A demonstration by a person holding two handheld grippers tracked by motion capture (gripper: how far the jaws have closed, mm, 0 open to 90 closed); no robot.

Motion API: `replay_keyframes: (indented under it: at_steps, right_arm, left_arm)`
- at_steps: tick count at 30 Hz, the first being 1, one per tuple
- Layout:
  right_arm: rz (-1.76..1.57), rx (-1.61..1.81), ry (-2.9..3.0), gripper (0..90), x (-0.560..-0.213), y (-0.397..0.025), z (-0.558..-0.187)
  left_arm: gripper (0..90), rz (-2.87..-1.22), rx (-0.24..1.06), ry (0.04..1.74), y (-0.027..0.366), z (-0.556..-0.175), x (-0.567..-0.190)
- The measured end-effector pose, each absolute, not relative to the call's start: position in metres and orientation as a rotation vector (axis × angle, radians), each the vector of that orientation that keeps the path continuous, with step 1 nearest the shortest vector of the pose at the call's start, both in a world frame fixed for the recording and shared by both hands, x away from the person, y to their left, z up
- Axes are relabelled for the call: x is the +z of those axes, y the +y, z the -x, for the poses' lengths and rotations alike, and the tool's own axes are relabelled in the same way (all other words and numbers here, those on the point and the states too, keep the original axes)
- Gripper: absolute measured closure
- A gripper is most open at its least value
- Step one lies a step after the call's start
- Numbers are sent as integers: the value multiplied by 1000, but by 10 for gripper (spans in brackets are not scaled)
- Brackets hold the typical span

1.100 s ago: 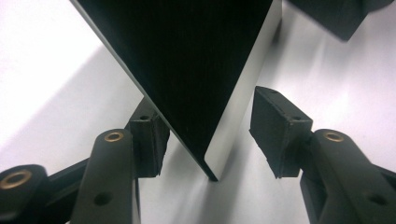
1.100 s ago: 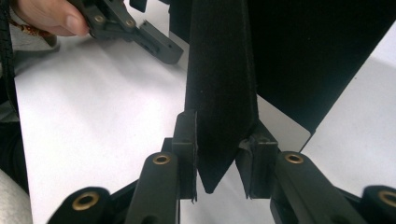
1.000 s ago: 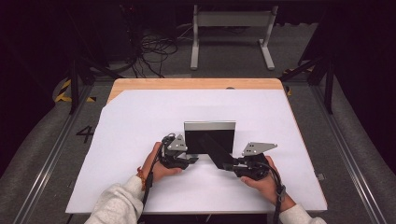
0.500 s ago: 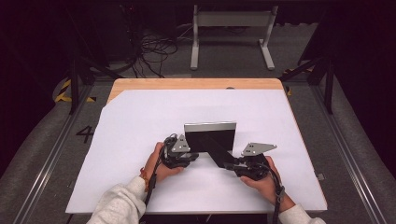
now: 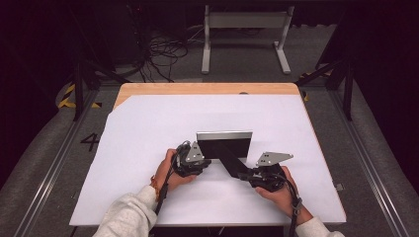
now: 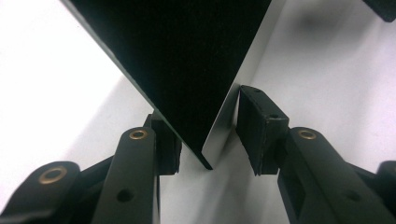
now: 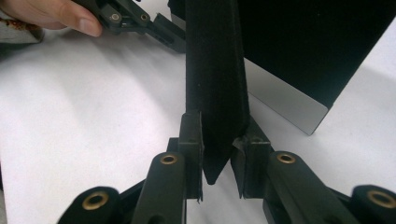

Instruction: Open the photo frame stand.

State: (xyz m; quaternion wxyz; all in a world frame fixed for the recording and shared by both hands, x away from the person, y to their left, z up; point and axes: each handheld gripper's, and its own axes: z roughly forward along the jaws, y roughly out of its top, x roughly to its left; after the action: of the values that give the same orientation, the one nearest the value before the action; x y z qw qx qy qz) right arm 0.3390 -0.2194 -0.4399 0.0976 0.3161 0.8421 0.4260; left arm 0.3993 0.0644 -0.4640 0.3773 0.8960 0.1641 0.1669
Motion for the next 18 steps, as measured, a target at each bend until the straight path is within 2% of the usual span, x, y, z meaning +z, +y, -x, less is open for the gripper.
replay_keyframes:
  at_steps: [11, 18]
  right_arm:
    - [-928, 1238, 2498, 775, -441, -219, -339]
    - [-934, 1231, 2504, 782, -442, -219, -339]
  left_arm:
    - [620, -2289, 458, 434, 65, -400, -464]
    - [635, -2264, 429, 440, 69, -402, -464]
